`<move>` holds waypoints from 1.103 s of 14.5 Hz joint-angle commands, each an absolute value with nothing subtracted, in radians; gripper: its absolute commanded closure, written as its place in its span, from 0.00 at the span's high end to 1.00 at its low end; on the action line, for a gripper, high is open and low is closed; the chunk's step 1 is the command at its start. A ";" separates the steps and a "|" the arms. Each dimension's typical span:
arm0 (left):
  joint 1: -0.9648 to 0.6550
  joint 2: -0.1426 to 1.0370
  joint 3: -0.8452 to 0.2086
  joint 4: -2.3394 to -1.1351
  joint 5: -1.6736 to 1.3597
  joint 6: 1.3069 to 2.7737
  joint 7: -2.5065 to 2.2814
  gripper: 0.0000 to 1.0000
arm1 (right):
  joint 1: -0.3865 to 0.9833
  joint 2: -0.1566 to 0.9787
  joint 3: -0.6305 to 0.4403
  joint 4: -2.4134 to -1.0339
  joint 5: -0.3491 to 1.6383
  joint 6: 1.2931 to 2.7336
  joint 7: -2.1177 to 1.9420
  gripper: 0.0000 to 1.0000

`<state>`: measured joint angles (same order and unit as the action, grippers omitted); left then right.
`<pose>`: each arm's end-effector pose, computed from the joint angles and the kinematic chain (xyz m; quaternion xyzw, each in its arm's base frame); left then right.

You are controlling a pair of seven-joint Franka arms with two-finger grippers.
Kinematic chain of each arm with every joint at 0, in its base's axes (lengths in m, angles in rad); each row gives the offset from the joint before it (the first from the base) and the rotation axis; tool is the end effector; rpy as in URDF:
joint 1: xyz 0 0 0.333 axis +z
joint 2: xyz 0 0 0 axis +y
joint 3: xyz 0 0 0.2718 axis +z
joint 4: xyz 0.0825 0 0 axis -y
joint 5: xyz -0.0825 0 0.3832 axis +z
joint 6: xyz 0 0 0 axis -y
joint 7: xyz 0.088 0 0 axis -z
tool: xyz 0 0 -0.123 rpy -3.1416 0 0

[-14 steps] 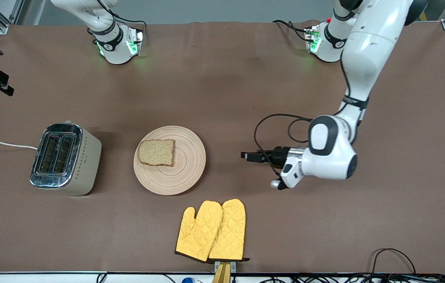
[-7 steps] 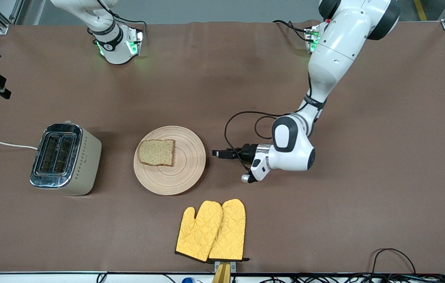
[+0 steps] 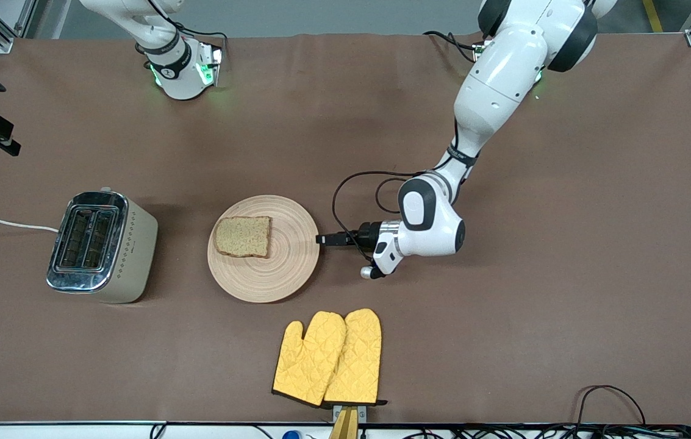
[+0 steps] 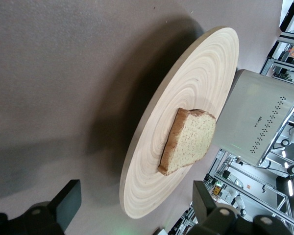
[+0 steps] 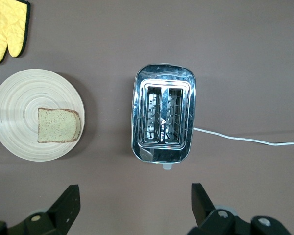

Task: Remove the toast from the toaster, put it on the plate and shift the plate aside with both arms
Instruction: 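Grasp the plate rim with the left gripper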

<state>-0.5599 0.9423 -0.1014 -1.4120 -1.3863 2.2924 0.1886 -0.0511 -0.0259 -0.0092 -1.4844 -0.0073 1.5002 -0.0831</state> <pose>0.5385 -0.4480 0.1109 0.8598 0.1053 -0.1463 0.4778 0.5390 -0.0335 0.6125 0.9997 0.0111 0.0205 0.0050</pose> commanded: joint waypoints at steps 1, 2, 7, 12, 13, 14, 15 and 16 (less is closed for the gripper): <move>-0.594 0.991 -0.101 -1.341 -1.425 2.351 0.201 1.00 | -0.077 -0.015 0.023 -1.450 -0.018 1.471 -0.052 1.00; -0.609 1.006 -0.101 -1.324 -1.454 2.368 0.201 1.00 | -0.075 -0.015 0.023 -1.448 -0.015 1.470 -0.046 1.00; -0.638 1.029 -0.100 -1.301 -1.470 2.419 0.221 0.96 | -0.054 -0.017 0.023 -1.448 -0.017 1.437 -0.038 1.00; -0.670 1.032 -0.100 -1.301 -1.470 2.476 0.265 0.49 | -0.057 -0.020 0.021 -1.448 -0.018 1.390 -0.038 1.00; -0.673 1.032 -0.100 -1.302 -1.470 2.491 0.271 0.40 | -0.058 -0.020 0.020 -1.448 -0.017 1.382 -0.038 1.00; -0.679 1.032 -0.100 -1.304 -1.470 2.499 0.293 0.33 | -0.058 -0.020 0.020 -1.448 -0.017 1.373 -0.040 1.00; -0.678 1.034 -0.100 -1.304 -1.471 2.503 0.317 0.26 | -0.061 -0.020 0.017 -1.448 -0.017 1.359 -0.038 1.00; -0.678 1.034 -0.100 -1.307 -1.471 2.503 0.333 0.20 | -0.061 -0.020 0.017 -1.448 -0.018 1.345 -0.038 1.00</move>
<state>-0.6709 1.0180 -0.1017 -1.3292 -1.4446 2.4843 0.2851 -0.0557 -0.0247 0.0150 -1.4636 -0.0072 1.3769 -0.0510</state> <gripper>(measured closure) 0.648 0.000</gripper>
